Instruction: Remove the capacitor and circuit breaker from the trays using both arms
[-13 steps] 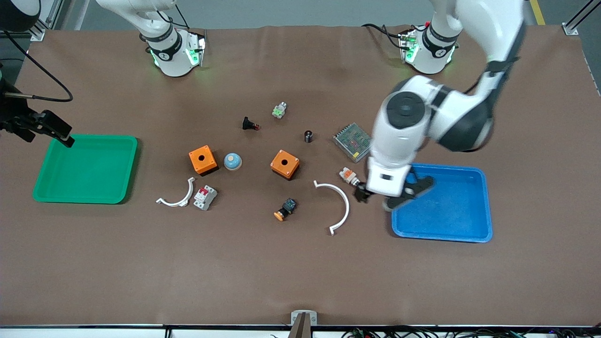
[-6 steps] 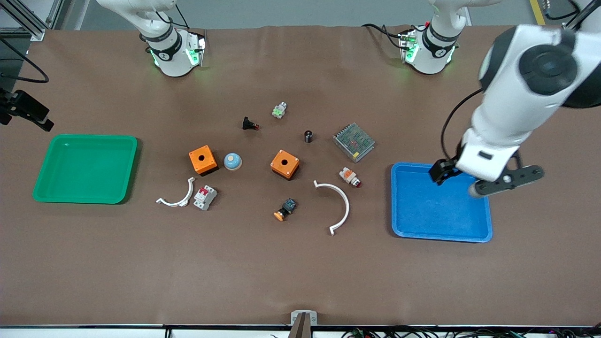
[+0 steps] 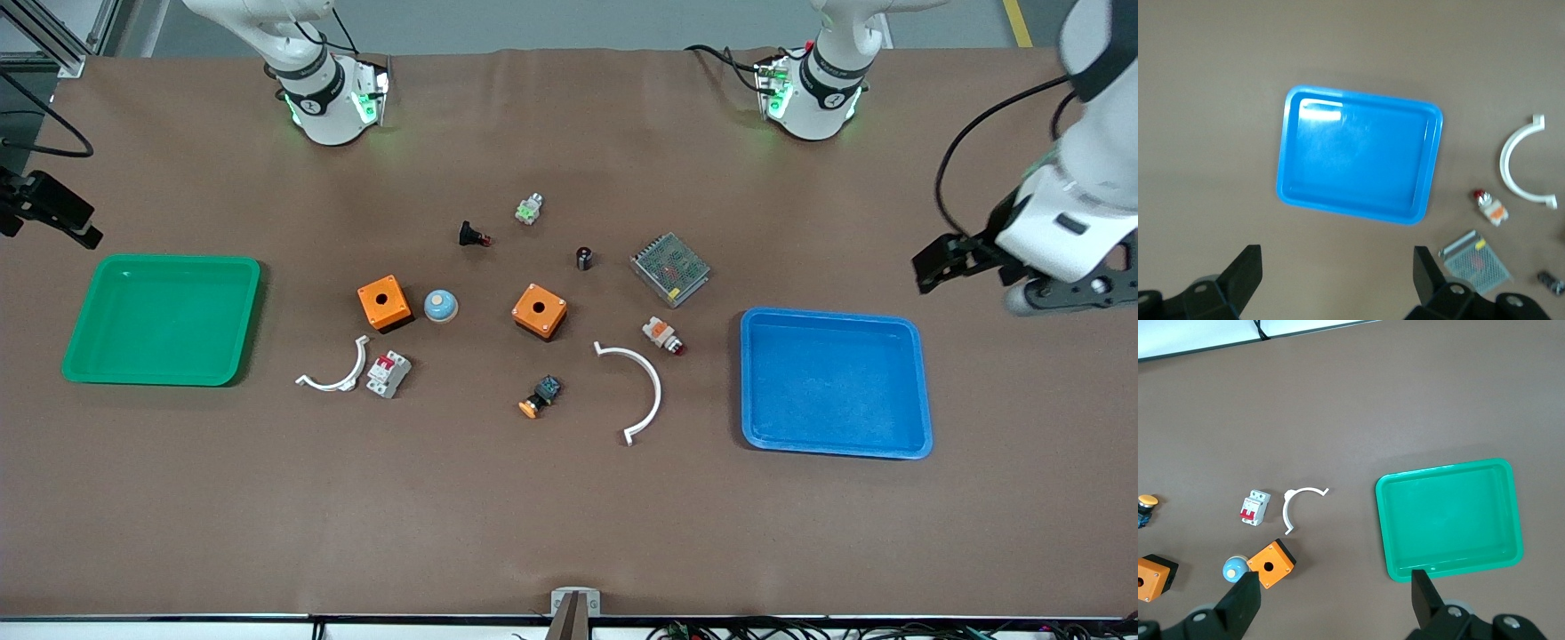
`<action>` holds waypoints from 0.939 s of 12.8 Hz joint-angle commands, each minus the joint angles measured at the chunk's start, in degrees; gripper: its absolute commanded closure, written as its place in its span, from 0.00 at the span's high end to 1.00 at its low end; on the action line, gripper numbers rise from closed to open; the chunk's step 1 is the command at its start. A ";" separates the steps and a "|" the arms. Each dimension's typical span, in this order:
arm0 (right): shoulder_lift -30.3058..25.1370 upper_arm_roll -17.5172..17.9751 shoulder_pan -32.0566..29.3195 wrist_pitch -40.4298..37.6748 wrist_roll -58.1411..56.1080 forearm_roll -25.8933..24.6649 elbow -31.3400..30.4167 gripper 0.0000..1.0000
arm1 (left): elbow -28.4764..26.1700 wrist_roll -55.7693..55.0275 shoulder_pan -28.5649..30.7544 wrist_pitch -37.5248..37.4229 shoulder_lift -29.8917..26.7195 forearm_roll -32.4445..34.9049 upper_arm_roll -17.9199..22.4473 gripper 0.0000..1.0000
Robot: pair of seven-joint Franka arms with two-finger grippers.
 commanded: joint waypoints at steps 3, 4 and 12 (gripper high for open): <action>0.37 1.20 -0.61 -1.03 0.03 -0.89 0.95 1.00 | -8.51 4.50 -4.61 -1.24 -8.91 -3.39 7.91 1.00; 0.37 1.20 -0.61 -0.77 0.03 -0.81 0.86 1.00 | -9.13 4.50 -4.44 -1.24 -9.88 -3.39 7.74 1.00; 0.37 1.20 -0.52 -0.42 0.04 -0.98 1.04 1.00 | -10.64 3.10 -4.61 -1.68 -12.08 -3.31 5.02 1.00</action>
